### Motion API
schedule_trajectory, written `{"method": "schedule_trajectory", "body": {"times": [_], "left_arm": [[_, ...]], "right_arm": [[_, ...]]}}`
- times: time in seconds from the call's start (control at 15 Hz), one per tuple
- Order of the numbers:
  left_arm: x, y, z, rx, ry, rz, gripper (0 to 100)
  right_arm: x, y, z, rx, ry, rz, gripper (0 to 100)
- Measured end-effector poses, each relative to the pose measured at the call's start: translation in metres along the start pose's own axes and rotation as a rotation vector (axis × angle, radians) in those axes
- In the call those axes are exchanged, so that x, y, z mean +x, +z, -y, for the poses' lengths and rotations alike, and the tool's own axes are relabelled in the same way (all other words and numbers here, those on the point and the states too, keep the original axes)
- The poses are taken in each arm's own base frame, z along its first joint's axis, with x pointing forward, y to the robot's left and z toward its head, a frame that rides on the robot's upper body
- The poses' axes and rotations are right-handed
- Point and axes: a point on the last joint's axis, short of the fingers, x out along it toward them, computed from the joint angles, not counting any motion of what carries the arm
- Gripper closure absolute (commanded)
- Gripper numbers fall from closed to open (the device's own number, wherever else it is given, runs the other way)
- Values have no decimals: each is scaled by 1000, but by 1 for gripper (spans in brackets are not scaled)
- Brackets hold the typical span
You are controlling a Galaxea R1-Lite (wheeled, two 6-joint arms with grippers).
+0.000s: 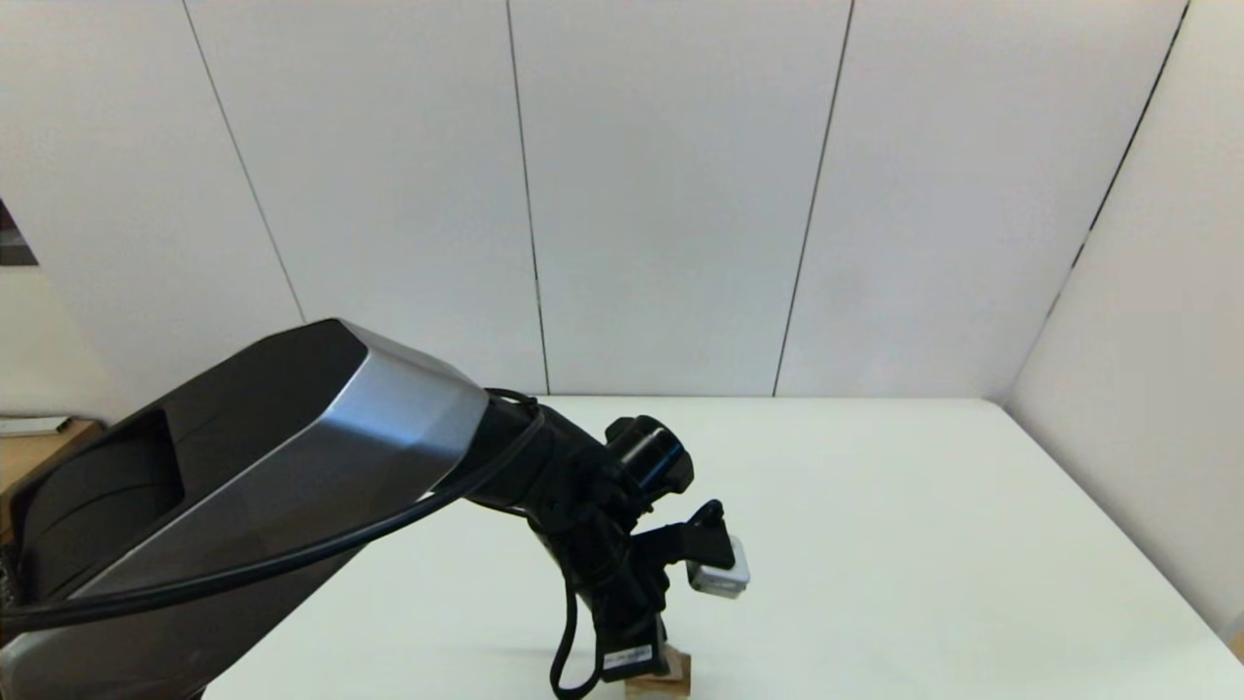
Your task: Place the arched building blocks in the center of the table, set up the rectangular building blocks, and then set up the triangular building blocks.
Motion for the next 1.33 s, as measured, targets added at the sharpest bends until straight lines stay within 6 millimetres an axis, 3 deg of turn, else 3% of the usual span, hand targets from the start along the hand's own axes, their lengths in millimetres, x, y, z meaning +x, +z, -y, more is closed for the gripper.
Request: {"method": "schedule_trajectory", "body": {"times": [0.67,0.73,1.33], "left_arm": [[2,2,0,5,1,3,100],[2,1,0,4,-2,-1,0],[-3,8,-5,5,25,31,0]], "right_arm": [[0,0,0,0,0,0,0],[0,0,0,0,0,0,0],[0,0,0,0,0,1,0]]}}
